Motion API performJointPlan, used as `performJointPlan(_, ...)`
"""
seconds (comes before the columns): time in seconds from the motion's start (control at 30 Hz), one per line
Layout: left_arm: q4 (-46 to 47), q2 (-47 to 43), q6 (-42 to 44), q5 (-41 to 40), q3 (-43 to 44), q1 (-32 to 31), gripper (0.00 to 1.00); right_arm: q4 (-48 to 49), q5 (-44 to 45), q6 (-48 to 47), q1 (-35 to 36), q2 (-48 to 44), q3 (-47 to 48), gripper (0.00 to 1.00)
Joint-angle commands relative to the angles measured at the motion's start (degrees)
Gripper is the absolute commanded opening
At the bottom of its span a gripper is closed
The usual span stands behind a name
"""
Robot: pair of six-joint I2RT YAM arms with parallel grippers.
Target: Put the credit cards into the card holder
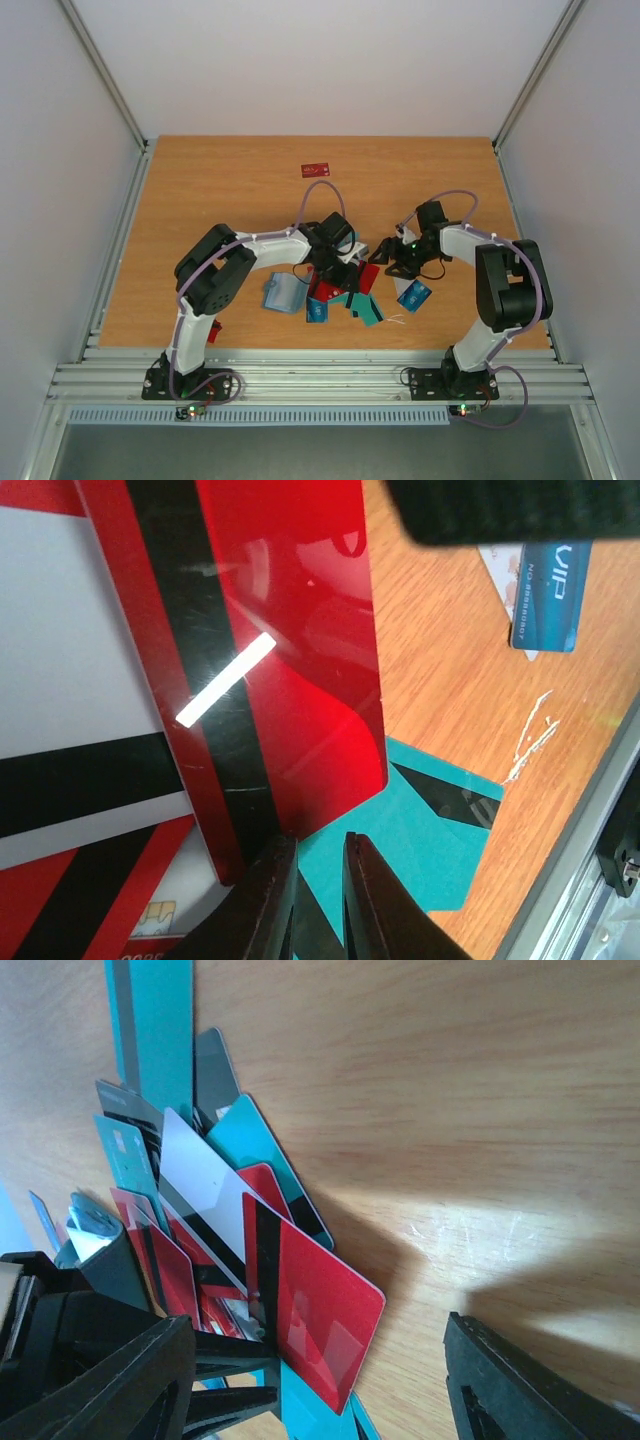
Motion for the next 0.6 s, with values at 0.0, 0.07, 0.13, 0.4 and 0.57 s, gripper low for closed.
performJointPlan(0.0, 1.0, 2.2, 1.4, -3.3, -3.8, -0.3, 0.17, 1.7, -3.6, -0.2, 0.0, 2.3, -1.1, 0.69)
performJointPlan(0.07, 1.7, 2.3, 1.5, -3.1, -4.4, -0.3, 0.16, 2.2, -4.9, -0.3, 0.1, 3.4, -1.1, 0.70)
performJointPlan(0.13, 2.2, 2.4, 1.5, -2.9, -4.8, -0.3, 0.16, 3.1, -6.1, -0.4, 0.1, 4.5, -1.2, 0.69)
performJointPlan(0.4, 3.0, 2.5, 2.2, -2.2, -5.6, -0.3, 0.16, 7.0, -10.5, 0.4, 0.0, 6.5, -2.4, 0.66)
performJointPlan(0.57, 3.5, 2.7, 2.4, -2.1, -6.1, -0.3, 0.16, 9.3, -13.2, 1.0, 0.0, 6.8, -3.3, 0.56)
